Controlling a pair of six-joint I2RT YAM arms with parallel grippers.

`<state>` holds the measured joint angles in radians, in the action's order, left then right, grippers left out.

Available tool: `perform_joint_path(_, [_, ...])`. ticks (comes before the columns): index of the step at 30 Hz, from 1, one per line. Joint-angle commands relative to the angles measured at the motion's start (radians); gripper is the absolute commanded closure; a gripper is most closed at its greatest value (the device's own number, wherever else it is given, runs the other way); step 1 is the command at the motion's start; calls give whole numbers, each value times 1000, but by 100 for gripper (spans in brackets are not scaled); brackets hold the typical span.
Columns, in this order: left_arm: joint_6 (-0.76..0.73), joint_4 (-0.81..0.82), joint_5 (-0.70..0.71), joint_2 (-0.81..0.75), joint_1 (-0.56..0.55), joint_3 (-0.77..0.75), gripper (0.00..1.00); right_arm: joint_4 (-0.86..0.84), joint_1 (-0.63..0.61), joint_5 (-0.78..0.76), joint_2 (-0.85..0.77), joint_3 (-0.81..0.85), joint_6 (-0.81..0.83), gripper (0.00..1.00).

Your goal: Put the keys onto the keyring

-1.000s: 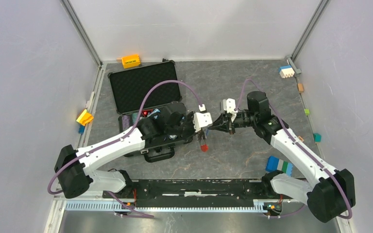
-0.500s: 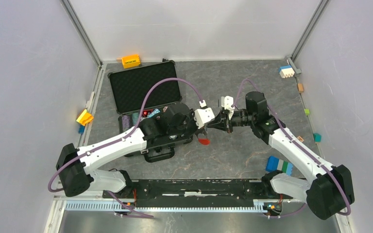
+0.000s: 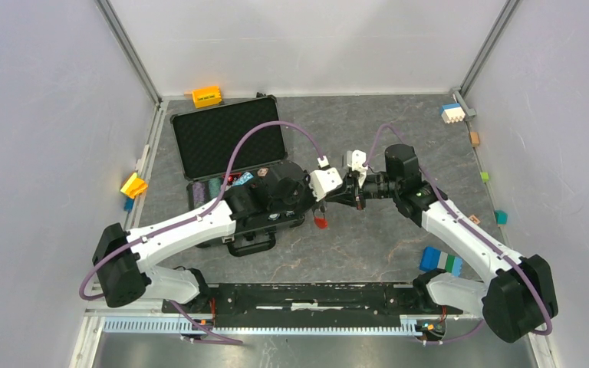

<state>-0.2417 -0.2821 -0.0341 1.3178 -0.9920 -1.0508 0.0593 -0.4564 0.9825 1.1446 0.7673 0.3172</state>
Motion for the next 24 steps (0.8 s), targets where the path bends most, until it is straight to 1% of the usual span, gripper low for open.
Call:
perform_joint_path(1, [43,39,9,3,-10,-49,98,-49,-5,-15,0,-14,-25,100])
perform_joint_path(16, [33,40,11,5,-17,-43,98,-52,-2,-44,14,-2,-62,100])
perform_joint_path(24, [25,40,14,8,-20,-41,98,-81,-1,1,21,4,-72,100])
